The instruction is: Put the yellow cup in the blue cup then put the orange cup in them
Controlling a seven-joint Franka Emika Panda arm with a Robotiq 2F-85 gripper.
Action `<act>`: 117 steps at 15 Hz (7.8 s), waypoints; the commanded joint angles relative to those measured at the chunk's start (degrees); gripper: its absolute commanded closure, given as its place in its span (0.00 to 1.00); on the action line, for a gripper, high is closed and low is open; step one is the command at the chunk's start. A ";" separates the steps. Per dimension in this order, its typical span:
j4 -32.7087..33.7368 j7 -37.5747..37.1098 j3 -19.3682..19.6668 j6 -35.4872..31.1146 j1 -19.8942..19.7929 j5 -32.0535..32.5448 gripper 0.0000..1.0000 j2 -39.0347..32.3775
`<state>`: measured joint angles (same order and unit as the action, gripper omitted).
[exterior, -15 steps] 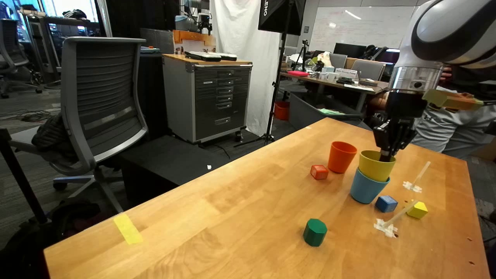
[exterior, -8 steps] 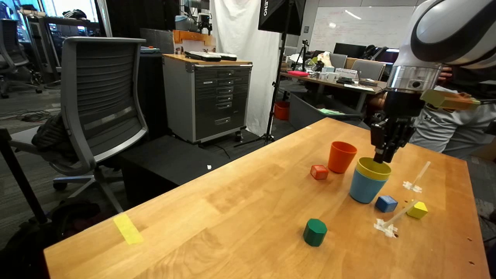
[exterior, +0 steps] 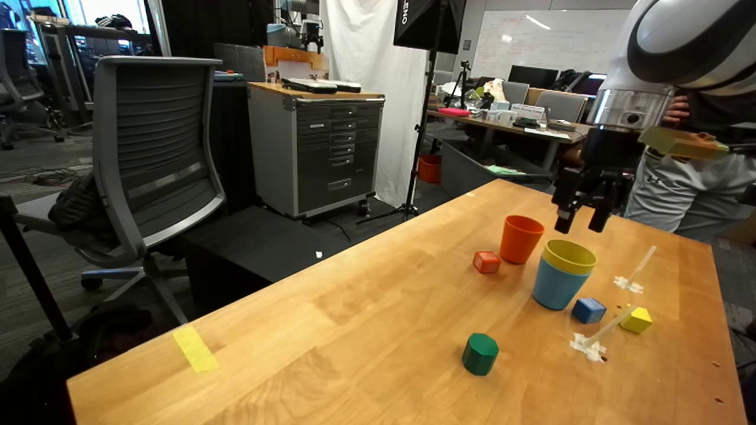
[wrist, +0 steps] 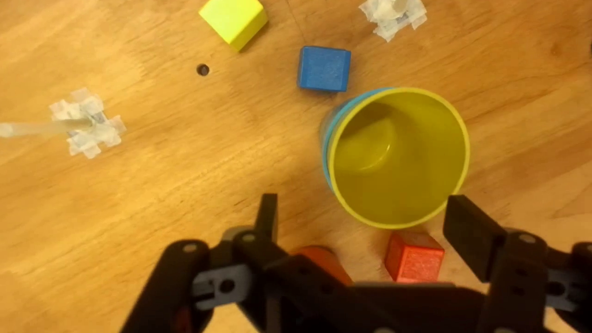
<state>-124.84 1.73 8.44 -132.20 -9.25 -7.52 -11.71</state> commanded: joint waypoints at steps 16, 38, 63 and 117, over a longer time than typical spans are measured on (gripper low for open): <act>14.43 -4.02 1.39 0.72 -4.80 -7.40 0.00 -6.27; 22.55 -9.08 1.00 1.88 -4.26 -5.04 0.34 -20.93; 9.06 -2.18 -0.18 -0.14 -3.75 -5.68 0.99 -2.88; -4.62 5.19 0.00 6.64 -0.94 2.61 0.00 8.62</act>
<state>-129.32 4.22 8.63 -130.03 -10.69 -6.65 -6.50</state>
